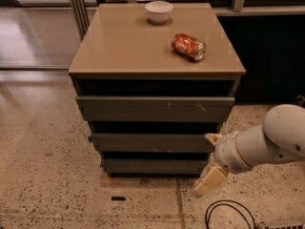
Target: Open middle drawer
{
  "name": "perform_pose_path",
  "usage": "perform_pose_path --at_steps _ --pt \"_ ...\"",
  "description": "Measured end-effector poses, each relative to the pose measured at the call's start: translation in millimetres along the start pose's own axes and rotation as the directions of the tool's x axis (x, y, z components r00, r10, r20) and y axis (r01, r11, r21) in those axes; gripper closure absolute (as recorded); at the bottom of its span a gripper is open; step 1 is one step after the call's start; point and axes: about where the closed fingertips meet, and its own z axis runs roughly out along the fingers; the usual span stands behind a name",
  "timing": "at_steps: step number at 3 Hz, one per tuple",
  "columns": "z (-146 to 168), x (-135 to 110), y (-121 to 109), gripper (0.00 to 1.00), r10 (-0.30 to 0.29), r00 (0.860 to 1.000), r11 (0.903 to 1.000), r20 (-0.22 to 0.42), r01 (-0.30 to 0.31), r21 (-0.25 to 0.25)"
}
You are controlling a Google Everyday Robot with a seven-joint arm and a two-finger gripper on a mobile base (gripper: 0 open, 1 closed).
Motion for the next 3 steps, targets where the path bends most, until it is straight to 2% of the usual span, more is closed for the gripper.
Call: perform_pose_path --at_steps 1,2,3 --pt "29.6 4.7 15.9 0.00 -0.084 0.992 0.9896 0.100 0.094 -0.109" --pt "46.9 18.8 24.0 0.00 -0.152 0.979 0.9662 0.135 0.176 -0.188" --pt "47.9 18.4 25.5 0.00 -0.155 0.978 0.9651 0.136 0.179 -0.191"
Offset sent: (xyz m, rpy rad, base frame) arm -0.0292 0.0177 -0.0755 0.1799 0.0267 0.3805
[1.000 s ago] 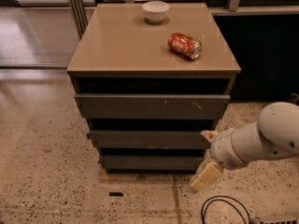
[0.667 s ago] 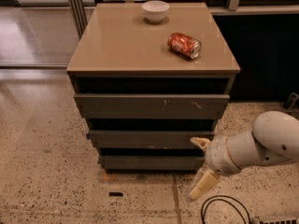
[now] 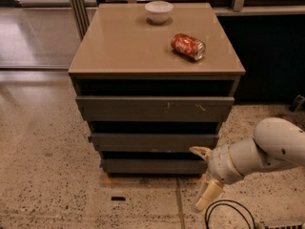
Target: Open middle drawer
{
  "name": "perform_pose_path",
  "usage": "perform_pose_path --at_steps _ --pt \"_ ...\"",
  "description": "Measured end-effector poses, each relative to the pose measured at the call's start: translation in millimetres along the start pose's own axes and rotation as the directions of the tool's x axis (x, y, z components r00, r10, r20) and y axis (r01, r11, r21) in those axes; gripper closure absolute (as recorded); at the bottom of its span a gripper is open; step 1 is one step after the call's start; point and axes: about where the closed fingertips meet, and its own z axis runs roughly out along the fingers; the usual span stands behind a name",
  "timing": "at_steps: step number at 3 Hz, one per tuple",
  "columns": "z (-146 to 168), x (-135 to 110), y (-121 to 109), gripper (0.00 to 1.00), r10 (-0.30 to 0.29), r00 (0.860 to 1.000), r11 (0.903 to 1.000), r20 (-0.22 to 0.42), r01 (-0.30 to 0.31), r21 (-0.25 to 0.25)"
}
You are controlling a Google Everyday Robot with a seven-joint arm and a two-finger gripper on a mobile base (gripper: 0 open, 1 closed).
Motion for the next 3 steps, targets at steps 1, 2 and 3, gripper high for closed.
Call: perform_pose_path --at_steps 1,2,3 --pt "4.5 3.3 5.9 0.00 -0.049 0.990 0.9988 -0.130 0.048 -0.008" --pt "9.7 26.7 4.8 0.00 -0.150 0.952 0.9878 -0.268 0.156 0.001" --pt "9.8 26.8 4.8 0.00 -0.150 0.952 0.9877 -0.268 0.156 0.001"
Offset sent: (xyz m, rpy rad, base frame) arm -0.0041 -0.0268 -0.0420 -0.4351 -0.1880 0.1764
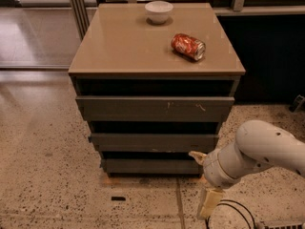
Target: Open middle drawer
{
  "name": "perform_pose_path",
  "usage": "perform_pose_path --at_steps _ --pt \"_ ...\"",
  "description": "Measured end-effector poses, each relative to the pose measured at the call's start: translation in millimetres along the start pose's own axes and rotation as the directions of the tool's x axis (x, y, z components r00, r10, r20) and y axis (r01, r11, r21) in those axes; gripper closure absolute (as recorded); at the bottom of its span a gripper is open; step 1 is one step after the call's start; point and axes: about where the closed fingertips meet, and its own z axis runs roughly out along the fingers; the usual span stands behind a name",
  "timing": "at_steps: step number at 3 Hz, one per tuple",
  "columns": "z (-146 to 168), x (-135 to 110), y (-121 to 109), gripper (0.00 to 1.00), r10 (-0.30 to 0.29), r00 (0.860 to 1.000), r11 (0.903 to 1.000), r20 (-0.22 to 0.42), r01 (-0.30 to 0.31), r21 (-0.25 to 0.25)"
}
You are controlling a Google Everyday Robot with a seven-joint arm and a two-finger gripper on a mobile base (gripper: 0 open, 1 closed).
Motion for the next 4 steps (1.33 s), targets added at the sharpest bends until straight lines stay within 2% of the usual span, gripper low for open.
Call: perform_pose_path --at_steps 1,2,3,4 --pt "23.2 16.5 8.5 0.00 -0.018 0.999 0.9997 -0.047 0.017 -0.020" --pt "49.8 44.7 -0.4 0.00 -0.014 0.996 0.9995 -0.090 0.017 0.026" --pt "66.9 65.1 -31.9 0.00 -0.003 0.993 0.9934 -0.120 0.017 0.113" --pt "72.6 82.2 -71.3 0.00 0.033 0.991 0.9763 -0.132 -0.004 0.216"
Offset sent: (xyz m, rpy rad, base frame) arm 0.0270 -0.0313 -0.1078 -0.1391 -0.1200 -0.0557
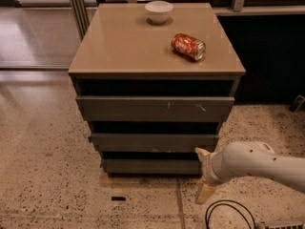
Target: Open middle drawer
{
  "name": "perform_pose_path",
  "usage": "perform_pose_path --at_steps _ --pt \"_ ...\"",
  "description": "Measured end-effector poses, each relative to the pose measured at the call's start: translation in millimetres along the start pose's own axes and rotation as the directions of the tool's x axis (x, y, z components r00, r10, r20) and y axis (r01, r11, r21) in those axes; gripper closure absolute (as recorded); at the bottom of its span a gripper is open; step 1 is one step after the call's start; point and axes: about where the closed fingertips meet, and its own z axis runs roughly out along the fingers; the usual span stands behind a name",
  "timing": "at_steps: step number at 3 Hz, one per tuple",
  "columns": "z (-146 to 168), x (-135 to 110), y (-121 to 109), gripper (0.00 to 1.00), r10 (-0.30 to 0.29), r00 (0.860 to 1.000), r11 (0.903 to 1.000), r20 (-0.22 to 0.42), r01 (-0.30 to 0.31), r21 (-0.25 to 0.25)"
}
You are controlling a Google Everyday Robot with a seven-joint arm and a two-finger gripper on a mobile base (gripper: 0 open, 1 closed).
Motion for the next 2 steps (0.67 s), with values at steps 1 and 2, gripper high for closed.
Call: perform_pose_path --at_steps 1,2 --pt "21.6 16.2 -27.9 0.00 0.047 0.999 0.9982 0.015 -0.048 0.035" --pt "33.5 17.8 -33.6 0.00 0.043 0.999 0.9981 0.017 -0.044 0.043"
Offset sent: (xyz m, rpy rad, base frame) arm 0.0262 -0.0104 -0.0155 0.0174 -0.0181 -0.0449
